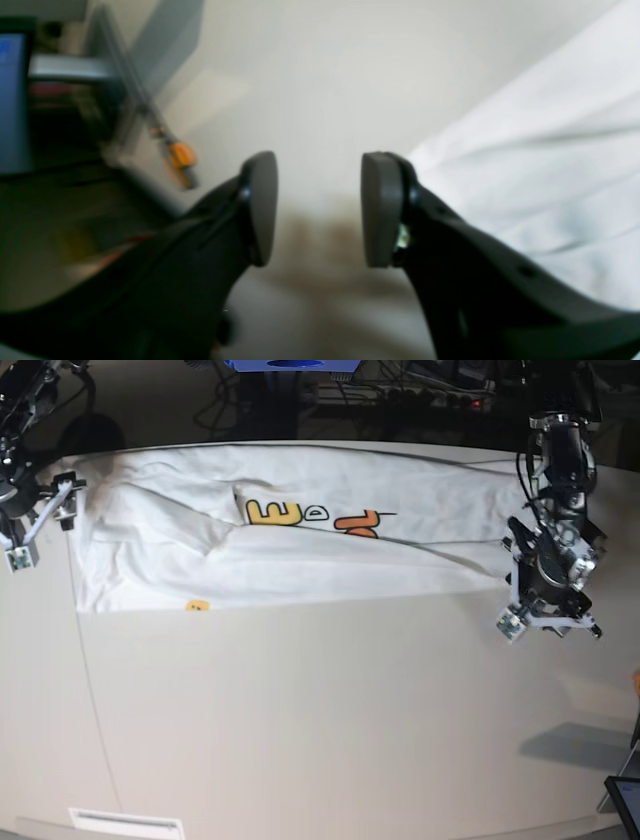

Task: Fold the T-shirt properly
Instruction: 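Move the left gripper to the end of the folded white strip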

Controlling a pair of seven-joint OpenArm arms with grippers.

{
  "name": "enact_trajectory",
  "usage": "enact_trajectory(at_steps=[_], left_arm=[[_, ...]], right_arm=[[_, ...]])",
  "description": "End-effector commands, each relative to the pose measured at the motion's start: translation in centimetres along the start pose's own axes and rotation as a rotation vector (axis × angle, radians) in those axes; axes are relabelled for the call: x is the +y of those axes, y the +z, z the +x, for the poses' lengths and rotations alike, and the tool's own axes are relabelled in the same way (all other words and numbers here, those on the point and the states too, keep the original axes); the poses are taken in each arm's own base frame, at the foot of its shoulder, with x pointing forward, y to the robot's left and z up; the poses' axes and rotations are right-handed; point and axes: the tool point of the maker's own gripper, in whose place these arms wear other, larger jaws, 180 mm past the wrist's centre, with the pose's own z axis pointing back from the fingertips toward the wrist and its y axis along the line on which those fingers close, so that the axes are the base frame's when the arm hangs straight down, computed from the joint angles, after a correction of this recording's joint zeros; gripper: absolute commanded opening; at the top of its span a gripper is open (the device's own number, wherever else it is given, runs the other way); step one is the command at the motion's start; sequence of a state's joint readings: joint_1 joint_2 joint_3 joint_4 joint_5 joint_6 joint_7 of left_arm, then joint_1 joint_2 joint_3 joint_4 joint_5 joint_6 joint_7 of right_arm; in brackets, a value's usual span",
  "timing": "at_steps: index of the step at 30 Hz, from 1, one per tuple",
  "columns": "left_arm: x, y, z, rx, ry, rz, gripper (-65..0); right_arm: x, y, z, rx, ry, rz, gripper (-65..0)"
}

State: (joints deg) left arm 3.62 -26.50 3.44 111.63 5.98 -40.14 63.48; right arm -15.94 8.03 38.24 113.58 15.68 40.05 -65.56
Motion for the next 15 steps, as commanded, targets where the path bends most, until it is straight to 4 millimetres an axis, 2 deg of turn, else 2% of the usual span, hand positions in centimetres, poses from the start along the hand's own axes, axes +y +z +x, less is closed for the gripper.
enact_trajectory(at_steps=[1,4,9,12,15], left_arm=[[0.2,0.3,1.0,-0.035,-0.012,0.011,-40.1],[-0.6,0.3,0.7,-0.039,0.074,-0.033,-40.1],[0.9,1.4,-3.2,-0.03,0.535,-0.073,-40.3],[1.1,2.1,-5.2,-0.022,0.711,-0.082,-40.5],[0.4,2.3,-5.6,-0.053,0.823,-0.103,-40.5]], right_arm=[[-0.5,0.4,0.9,-0.033,0.011,-0.014,-19.6],[-0.5,0.4,0.9,-0.033,0.011,-0.014,-19.6],[-0.5,0.4,0.5,-0.025,0.012,-0.012,-19.6],[-0.4,0.4,0.4,-0.022,0.012,-0.012,-19.6],[-0.4,0.4,0.4,-0.022,0.012,-0.012,-19.6]])
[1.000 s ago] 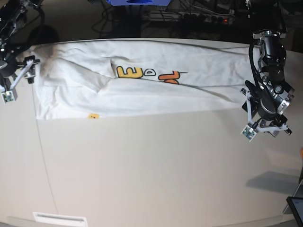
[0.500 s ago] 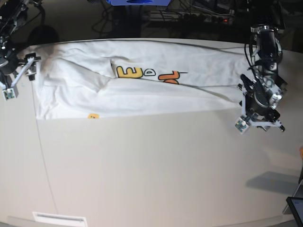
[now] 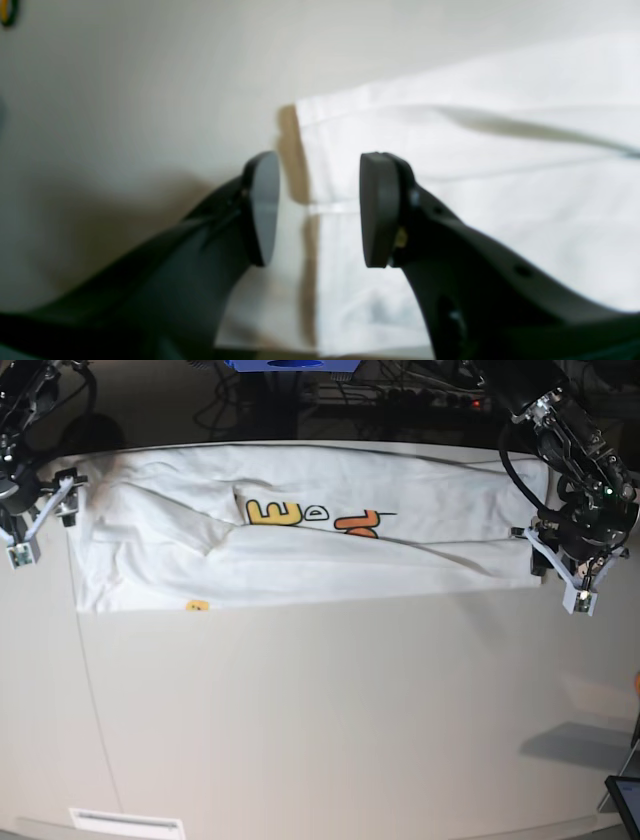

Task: Fold the T-shirt properly
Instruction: 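Move the left gripper to the end of the folded white strip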

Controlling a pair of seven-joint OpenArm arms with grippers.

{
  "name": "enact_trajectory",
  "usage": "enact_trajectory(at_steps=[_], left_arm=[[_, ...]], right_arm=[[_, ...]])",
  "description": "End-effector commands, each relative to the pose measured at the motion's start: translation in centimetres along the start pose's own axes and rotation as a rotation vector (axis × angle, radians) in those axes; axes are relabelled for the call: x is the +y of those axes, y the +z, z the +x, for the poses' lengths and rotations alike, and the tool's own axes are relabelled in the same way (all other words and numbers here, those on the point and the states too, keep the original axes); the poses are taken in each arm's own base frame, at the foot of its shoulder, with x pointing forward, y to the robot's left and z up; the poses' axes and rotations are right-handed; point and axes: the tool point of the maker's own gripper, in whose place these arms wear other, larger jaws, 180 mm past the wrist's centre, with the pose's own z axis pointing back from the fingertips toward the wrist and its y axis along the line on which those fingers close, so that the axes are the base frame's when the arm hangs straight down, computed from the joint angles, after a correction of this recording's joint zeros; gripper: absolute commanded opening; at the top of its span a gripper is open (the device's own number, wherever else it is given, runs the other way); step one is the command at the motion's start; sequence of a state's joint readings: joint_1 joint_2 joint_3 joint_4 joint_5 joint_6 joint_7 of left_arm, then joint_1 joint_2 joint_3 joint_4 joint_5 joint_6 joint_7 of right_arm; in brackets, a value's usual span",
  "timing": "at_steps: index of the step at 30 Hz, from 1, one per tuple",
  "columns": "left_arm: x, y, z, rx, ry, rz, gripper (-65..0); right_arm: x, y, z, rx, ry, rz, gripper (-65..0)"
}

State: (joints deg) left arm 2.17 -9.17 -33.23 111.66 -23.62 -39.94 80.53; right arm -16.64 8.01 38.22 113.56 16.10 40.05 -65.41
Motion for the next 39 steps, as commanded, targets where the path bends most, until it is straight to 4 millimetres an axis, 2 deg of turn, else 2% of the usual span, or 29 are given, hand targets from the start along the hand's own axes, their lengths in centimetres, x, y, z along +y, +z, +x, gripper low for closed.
enact_trajectory(at_steps=[1,7,16,17,19,23,26,32,35,39], left_arm=[[0.2,0.5,1.0,-0.049,0.015,0.001,-40.5],[-3.0,-0.1,0.2,-0.083,0.136,-0.095,-40.5],[-9.3,-1.1,-0.5,-0.092,0.278,-0.233,-40.1],[-9.4,-1.1,-0.6,-0.091,0.291,-0.236,-40.1],[-8.5,-1.0,-0.8,-0.095,0.316,-0.212,-40.0],[-6.9,-0.6,-1.0,-0.129,0.379,-0.182,-30.4],[-5.6,0.0,-1.2,-0.178,0.454,-0.173,-28.7],[-6.3,-1.8,-1.7,-0.162,0.531,-0.235,-29.1],[-6.4,-2.3,-1.3,-0.184,0.55,-0.249,-28.7],[-6.4,-2.6,-0.9,-0.196,0.558,-0.258,-28.7]], right_arm=[[-0.6,0.4,0.8,-0.026,0.012,-0.019,-19.6],[0.2,0.2,0.6,-0.029,-0.007,0.0,-19.6],[0.3,0.1,0.6,-0.028,-0.008,0.001,-19.0],[0.3,0.1,0.6,-0.028,-0.007,0.002,-19.0],[0.3,0.1,0.6,-0.028,-0.007,0.002,-19.0],[0.1,0.2,0.6,-0.025,-0.003,-0.002,-18.9],[0.1,0.2,0.6,-0.025,-0.003,-0.002,-18.9],[3.0,-0.6,1.7,-0.036,0.068,0.073,-18.9],[4.4,-0.9,2.2,-0.041,0.096,0.109,-18.9],[4.8,-1.0,2.3,-0.045,0.105,0.119,-19.0]])
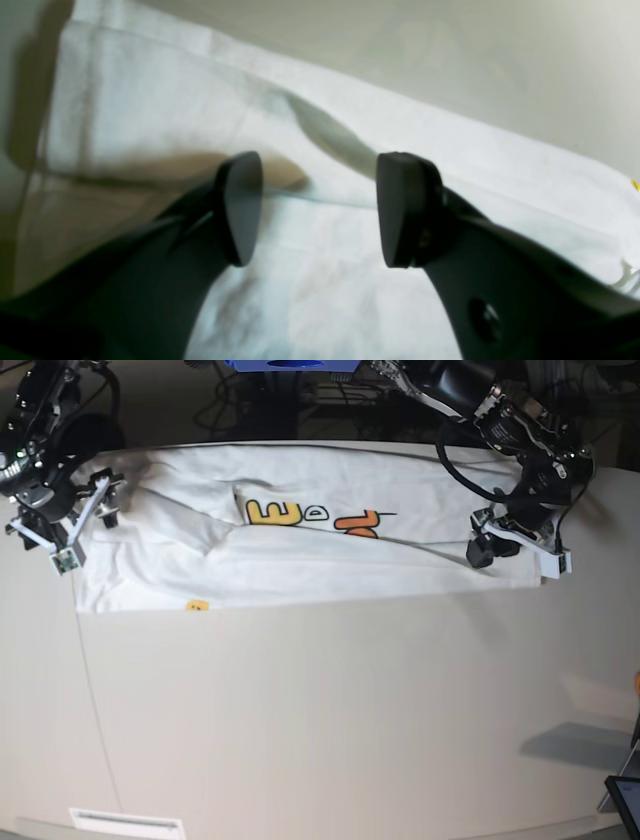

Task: Fold the T-shirt properly
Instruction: 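Move the left gripper to the end of the folded white strip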

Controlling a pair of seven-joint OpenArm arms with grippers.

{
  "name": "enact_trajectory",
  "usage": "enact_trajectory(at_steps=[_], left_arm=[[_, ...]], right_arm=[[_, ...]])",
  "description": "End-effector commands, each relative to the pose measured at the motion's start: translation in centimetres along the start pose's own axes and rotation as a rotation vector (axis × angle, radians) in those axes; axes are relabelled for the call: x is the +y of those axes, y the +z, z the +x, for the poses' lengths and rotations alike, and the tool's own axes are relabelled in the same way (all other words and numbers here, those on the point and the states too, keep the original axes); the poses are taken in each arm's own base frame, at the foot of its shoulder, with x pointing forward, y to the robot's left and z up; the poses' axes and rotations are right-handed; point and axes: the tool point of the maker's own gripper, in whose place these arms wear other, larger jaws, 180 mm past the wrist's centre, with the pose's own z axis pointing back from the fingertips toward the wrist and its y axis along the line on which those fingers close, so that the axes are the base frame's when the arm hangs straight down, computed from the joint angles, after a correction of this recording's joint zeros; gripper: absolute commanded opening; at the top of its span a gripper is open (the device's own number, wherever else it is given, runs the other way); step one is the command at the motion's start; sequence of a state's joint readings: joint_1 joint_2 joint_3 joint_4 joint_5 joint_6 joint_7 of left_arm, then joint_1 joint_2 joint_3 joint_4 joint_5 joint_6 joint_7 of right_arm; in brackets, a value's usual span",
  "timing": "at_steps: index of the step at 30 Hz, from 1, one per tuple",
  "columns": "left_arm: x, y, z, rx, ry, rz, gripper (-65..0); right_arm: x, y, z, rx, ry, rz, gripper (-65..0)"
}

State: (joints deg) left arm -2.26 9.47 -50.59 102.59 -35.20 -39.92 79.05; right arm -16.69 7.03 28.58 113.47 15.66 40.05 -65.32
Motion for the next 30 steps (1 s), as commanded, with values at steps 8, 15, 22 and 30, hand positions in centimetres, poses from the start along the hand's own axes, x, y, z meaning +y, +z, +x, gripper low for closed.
enact_trajectory(at_steps=[8,15,22,30], left_arm=[[-2.5,-1.5,2.9,-0.119,0.064,-0.155,-29.1],[-3.6,-1.9,3.3,-0.171,0.144,-0.239,-29.1],[-3.2,-0.5,3.9,-0.194,0.093,-0.198,-29.4],[-6.0,2.8,11.0,-0.181,-0.46,-0.052,-29.4]], right_arm=[[-0.6,0.4,1.4,-0.065,0.011,-0.017,-18.9],[-0.6,0.5,1.4,-0.066,0.011,-0.019,-18.9],[-0.6,0.3,1.3,-0.062,0.008,-0.016,-18.9],[-0.6,0.1,0.9,-0.052,0.002,-0.01,-18.9]])
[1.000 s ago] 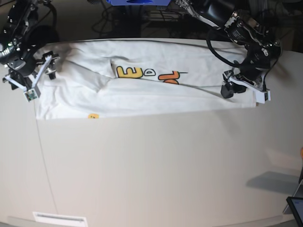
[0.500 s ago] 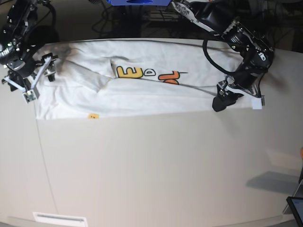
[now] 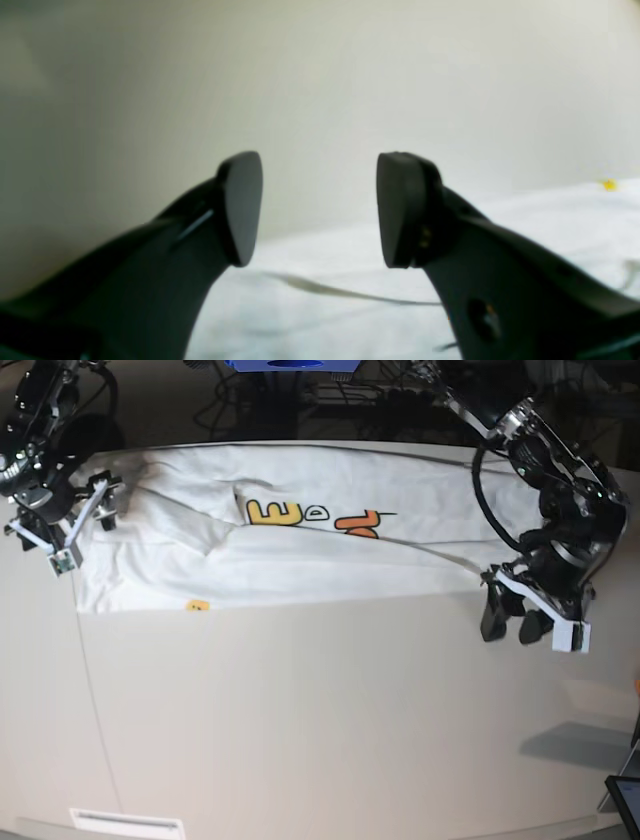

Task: Fold the T-shirt properly
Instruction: 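Move the left gripper to the end of the folded white strip, then lower the open left gripper onto the strip's end edge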

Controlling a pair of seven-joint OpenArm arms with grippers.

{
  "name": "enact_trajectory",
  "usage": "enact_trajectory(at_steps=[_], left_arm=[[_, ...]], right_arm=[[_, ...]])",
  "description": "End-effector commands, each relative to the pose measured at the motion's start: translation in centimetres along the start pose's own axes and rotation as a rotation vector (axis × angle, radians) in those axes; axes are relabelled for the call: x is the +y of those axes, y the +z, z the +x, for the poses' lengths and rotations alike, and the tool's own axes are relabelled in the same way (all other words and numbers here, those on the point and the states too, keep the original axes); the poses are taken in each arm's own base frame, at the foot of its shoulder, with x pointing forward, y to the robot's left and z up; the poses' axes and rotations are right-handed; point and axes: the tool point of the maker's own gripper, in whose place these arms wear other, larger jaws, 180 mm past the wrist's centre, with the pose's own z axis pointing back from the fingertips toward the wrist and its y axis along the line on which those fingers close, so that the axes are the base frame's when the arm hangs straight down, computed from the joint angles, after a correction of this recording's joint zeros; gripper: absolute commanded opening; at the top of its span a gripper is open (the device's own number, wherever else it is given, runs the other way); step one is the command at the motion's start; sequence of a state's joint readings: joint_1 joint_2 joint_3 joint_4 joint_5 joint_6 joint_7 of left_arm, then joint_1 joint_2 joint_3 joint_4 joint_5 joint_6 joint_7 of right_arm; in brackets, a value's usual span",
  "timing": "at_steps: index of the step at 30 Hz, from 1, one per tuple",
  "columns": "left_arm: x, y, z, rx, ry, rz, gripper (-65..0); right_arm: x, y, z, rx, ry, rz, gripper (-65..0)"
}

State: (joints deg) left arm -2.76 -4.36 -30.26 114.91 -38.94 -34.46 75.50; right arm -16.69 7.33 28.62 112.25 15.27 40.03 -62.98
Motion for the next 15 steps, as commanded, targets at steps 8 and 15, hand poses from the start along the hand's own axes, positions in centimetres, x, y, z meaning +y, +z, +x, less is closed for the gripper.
enact_trajectory(at_steps=[8,15], left_arm=[[3.9,0.3,-1.2,0.379,-0.6,0.15,-29.4],[1.3,-1.4,-2.7,0.502,-0.962,0.095,-29.4]], right_arm=[[-0.4,0.4,0.8,-0.032,0.005,-0.012,-19.2],[-0.2,0.3,0.8,-0.034,0.001,-0.007,-19.3]])
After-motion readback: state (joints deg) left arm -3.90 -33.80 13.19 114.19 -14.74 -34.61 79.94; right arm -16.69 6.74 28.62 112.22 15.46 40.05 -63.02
